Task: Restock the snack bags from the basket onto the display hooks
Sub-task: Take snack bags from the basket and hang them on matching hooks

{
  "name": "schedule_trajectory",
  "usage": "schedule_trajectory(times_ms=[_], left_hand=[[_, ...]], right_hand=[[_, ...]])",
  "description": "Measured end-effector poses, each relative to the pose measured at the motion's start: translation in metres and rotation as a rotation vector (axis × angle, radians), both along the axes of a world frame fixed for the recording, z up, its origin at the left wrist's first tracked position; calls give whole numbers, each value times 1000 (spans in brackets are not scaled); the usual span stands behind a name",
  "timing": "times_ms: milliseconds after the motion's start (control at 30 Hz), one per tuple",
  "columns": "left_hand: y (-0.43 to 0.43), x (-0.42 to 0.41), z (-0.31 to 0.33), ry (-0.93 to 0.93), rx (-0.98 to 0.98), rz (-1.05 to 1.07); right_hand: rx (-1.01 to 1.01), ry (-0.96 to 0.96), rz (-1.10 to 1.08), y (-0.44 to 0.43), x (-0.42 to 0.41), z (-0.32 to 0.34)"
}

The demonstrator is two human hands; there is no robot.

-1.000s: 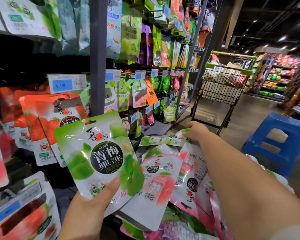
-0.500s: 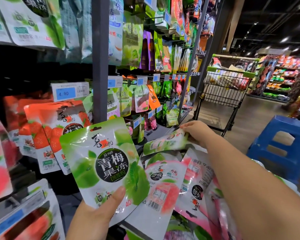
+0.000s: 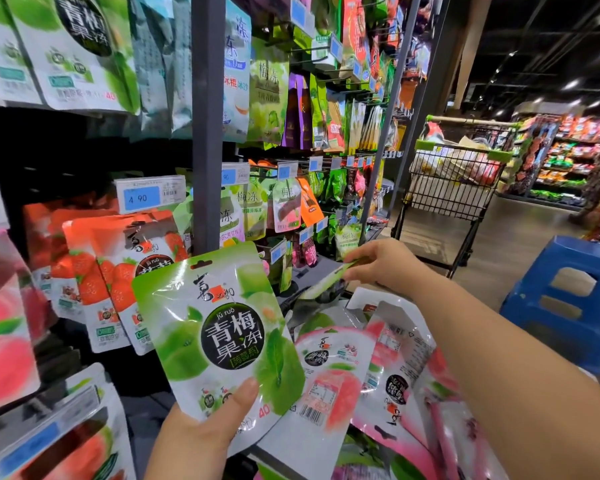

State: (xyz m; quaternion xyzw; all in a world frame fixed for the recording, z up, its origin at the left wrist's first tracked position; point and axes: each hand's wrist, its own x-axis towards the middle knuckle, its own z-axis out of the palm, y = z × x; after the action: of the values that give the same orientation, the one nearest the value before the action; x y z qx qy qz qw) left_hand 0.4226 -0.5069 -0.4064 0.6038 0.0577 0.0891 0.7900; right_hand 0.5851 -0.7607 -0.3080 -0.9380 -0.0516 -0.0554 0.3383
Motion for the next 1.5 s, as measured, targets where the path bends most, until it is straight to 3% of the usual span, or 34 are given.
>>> schedule_trajectory(times_ms=[133,233,367,633,867,1033,1300,1500], left_hand=[[0,1,1,-58,60,-6],[-1,-1,2,-98,52,-31],[-3,-2,12,-165,73,-23],[-1,-3,12,-139,69,-34],[0,-1,1,-78,105,-38],[-2,-1,1,-103,150,-105],[-3,6,-10,-75,140,-126],[-1,6,-10,-11,88,-152]], right_hand=[[-169,-157,-50,13,2,0],[-257,-388,-109,17,4,3],[-38,-587,-195,20,-3,25],[223,-519,-121,10,-47,74],[84,-408,-60,7,-68,54],[386,-434,-21,7,-77,37],[690,-220,-65,7,-79,-1],[462,165,-24,-1,-88,-32]])
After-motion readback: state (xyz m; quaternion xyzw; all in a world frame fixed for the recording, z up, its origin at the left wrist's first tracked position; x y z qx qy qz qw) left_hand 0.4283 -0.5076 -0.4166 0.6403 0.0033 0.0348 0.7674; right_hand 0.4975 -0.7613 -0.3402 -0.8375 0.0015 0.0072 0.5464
